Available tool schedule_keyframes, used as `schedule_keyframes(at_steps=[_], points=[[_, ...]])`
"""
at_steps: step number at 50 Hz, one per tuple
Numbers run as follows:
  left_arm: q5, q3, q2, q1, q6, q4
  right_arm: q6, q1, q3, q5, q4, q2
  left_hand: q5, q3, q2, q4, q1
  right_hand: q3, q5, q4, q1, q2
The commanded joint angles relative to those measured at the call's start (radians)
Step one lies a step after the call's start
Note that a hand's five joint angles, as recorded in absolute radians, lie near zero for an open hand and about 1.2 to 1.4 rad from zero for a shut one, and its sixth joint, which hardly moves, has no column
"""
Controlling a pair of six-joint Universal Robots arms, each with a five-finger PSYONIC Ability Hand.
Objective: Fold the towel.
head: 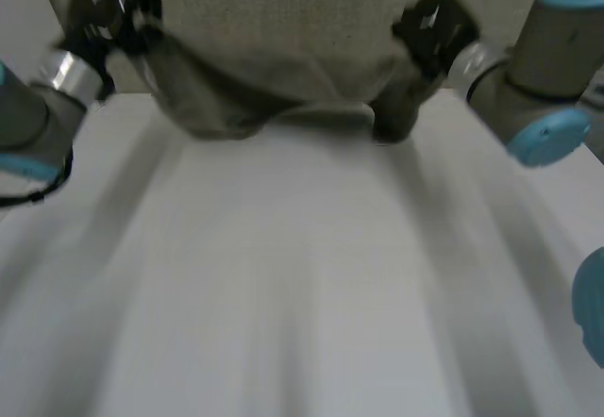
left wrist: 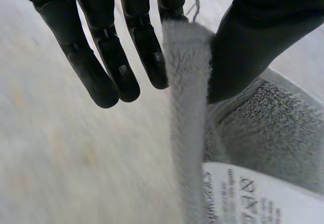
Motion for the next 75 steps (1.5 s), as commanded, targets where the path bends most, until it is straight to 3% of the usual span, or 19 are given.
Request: schedule_keyframes(at_steps=[1, 7, 18, 26, 33, 42, 51, 59, 62, 64, 66, 67, 69, 72, 75], points=[[0.138, -0.269, -0.048, 0.020, 0.211, 0.030, -0.144, -0.011, 0.262, -0.035, 0.012, 0.059, 0.030, 0.013, 0.032, 0.037, 0.040, 0.044, 0.050, 0.044, 0.056, 0.073], [0.155, -0.380, -0.039, 0.058, 0.366, -0.005, -0.217, -0.016, 0.372, -0.028, 0.017, 0.053, 0.030, 0.013, 0.032, 0.037, 0.040, 0.044, 0.050, 0.044, 0.056, 0.073], [0.152, -0.426, 0.125, 0.129, 0.351, -0.083, -0.085, -0.040, 0.522, -0.035, 0.009, -0.226, 0.030, 0.013, 0.032, 0.037, 0.040, 0.044, 0.050, 0.044, 0.056, 0.073], [0.147, -0.503, 0.303, 0.192, 0.248, -0.086, 0.007, -0.085, 0.574, -0.024, 0.020, -0.401, 0.030, 0.013, 0.032, 0.037, 0.040, 0.044, 0.050, 0.044, 0.056, 0.073], [0.155, -0.627, 0.539, 0.273, 0.038, -0.071, 0.110, -0.140, 0.634, -0.031, 0.095, -0.572, 0.030, 0.013, 0.032, 0.037, 0.040, 0.044, 0.050, 0.044, 0.056, 0.073], [0.156, -0.733, 0.703, 0.288, -0.059, -0.045, 0.126, -0.195, 0.663, -0.025, 0.179, -0.645, 0.030, 0.013, 0.032, 0.037, 0.040, 0.044, 0.050, 0.044, 0.056, 0.073], [0.156, -0.748, 0.700, 0.255, -0.051, -0.054, 0.113, -0.181, 0.674, -0.027, 0.265, -0.625, 0.030, 0.013, 0.032, 0.037, 0.040, 0.044, 0.050, 0.044, 0.056, 0.073], [0.143, -0.622, 0.473, 0.150, -0.022, -0.059, 0.007, -0.157, 0.615, -0.021, 0.282, -0.496, 0.030, 0.013, 0.032, 0.037, 0.040, 0.044, 0.050, 0.044, 0.056, 0.073], [0.123, -0.492, 0.377, 0.112, 0.032, -0.065, -0.025, -0.128, 0.479, 0.019, 0.265, -0.415, 0.030, 0.013, 0.032, 0.037, 0.040, 0.044, 0.050, 0.044, 0.056, 0.073], [0.101, -0.411, 0.338, 0.089, 0.064, -0.068, -0.025, -0.102, 0.370, 0.050, 0.232, -0.367, 0.030, 0.013, 0.032, 0.037, 0.040, 0.044, 0.050, 0.044, 0.056, 0.073], [0.014, -0.251, 0.306, 0.045, 0.110, -0.067, 0.007, -0.048, 0.156, 0.114, 0.103, -0.327, 0.030, 0.013, 0.032, 0.037, 0.040, 0.044, 0.050, 0.044, 0.056, 0.073], [0.014, -0.250, 0.306, 0.044, 0.110, -0.066, 0.007, -0.048, 0.155, 0.114, 0.103, -0.327, 0.030, 0.013, 0.032, 0.037, 0.040, 0.044, 0.050, 0.044, 0.056, 0.073], [-0.096, -0.126, 0.305, 0.023, 0.101, -0.057, 0.094, -0.036, 0.071, 0.154, -0.038, -0.343, 0.030, 0.013, 0.032, 0.037, 0.040, 0.044, 0.050, 0.044, 0.056, 0.073], [-0.150, -0.046, 0.312, 0.032, 0.054, -0.045, 0.156, -0.042, 0.056, 0.134, -0.109, -0.404, 0.030, 0.013, 0.032, 0.037, 0.040, 0.044, 0.050, 0.044, 0.056, 0.073], [-0.150, -0.021, 0.318, 0.038, 0.013, -0.040, 0.159, -0.046, 0.063, 0.102, -0.088, -0.422, 0.030, 0.013, 0.032, 0.037, 0.040, 0.044, 0.050, 0.044, 0.056, 0.073]])
